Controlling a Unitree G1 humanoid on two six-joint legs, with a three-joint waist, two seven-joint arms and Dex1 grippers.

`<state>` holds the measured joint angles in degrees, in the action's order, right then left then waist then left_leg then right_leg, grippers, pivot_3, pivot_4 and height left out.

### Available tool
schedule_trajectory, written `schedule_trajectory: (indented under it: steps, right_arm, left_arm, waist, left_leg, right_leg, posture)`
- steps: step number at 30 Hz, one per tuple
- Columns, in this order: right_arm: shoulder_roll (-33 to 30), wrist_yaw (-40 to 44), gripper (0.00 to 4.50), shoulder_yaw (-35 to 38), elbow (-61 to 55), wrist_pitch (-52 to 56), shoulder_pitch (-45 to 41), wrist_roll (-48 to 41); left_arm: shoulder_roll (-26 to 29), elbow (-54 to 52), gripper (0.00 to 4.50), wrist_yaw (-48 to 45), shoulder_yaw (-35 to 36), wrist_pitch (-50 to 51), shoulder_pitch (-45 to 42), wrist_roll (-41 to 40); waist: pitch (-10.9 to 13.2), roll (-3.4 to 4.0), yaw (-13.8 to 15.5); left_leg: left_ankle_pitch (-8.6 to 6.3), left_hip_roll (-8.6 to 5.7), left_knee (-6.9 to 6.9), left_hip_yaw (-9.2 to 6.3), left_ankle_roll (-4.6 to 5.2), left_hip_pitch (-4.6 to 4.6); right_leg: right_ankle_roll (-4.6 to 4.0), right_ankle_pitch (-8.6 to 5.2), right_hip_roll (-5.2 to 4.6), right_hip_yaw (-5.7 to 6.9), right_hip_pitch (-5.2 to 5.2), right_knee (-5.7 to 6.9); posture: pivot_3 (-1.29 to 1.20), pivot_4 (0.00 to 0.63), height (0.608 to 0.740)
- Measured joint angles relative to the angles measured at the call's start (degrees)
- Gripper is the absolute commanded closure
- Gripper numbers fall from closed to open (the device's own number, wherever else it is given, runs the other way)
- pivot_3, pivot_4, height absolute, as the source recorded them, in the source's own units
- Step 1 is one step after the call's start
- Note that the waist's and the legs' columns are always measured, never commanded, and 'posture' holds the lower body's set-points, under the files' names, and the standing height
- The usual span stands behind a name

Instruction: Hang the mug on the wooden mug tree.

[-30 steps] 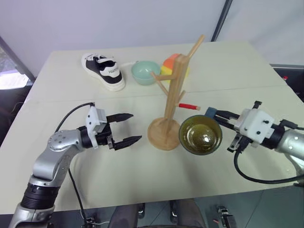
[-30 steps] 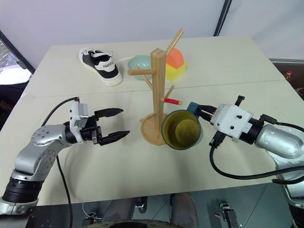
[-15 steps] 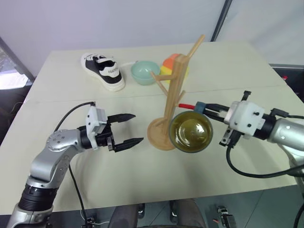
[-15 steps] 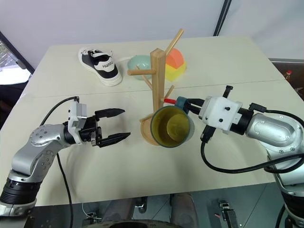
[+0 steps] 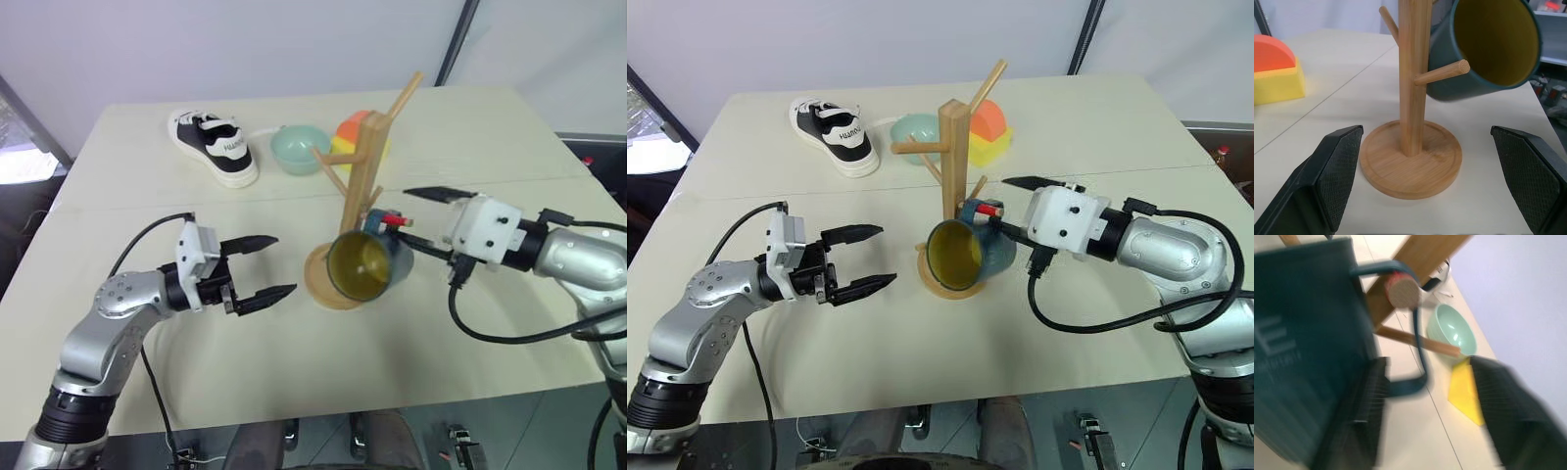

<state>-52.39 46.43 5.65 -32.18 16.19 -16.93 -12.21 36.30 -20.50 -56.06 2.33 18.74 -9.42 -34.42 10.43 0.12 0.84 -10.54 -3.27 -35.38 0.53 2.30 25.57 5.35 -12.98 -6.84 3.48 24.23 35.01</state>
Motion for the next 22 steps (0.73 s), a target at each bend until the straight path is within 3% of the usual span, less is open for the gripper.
schedule_trajectory:
  steps: [4,7,9,14,22]
  right_arm:
    - [0.66,0.07,1.13,7.47,0.55,1.18,3.49,-3.55]
    - [6.13,-0.24,1.13,15.63,3.3,4.44,10.57,-10.12]
    - [10.2,-1.28,1.13,17.33,5.57,6.71,13.56,-13.76]
    - [19.91,-4.26,1.13,17.8,12.26,7.11,16.67,-18.39]
    - [29.42,-8.51,1.13,14.37,26.63,-0.45,11.98,-15.75]
  left_arm:
    - [-0.12,0.02,0.0,1.28,0.98,0.62,0.22,-0.03]
    - [-2.05,1.34,0.0,5.76,1.98,1.95,0.55,0.23]
    - [-3.73,3.02,0.0,8.92,2.71,2.53,0.98,0.53]
    - [-8.27,6.91,0.0,17.59,5.74,2.38,3.6,3.13]
    - [-14.08,11.83,0.0,29.28,9.04,-2.16,7.75,10.39]
  waist:
    - [-0.02,-0.05,0.22]
    - [-0.08,-0.24,0.58]
    - [-0.06,-0.21,0.59]
    - [-0.07,-0.2,-0.19]
    - [-0.1,-0.19,-0.12]
  left_leg:
    - [0.0,0.0,-0.01,0.0,0.0,-0.02]
    - [-0.01,0.0,0.01,0.0,0.02,-0.14]
    - [-0.01,0.0,-0.01,0.02,0.02,-0.14]
    - [-0.01,0.03,-0.02,0.02,0.01,-0.23]
    - [-0.01,0.02,-0.05,0.03,-0.01,-0.22]
  right_leg:
    - [0.0,0.0,0.0,0.01,-0.04,0.01]
    - [0.02,0.0,0.0,0.01,-0.18,0.0]
    - [0.03,0.01,0.01,-0.03,-0.13,0.04]
    - [0.03,0.02,0.02,-0.04,-0.15,0.15]
    - [0.0,0.07,0.03,-0.03,-0.1,0.17]
  posture:
    - [0.0,0.15,0.736]
    - [0.0,0.15,0.736]
    - [0.0,0.15,0.736]
    - [0.0,0.15,0.736]
    - [0.0,0.15,0.736]
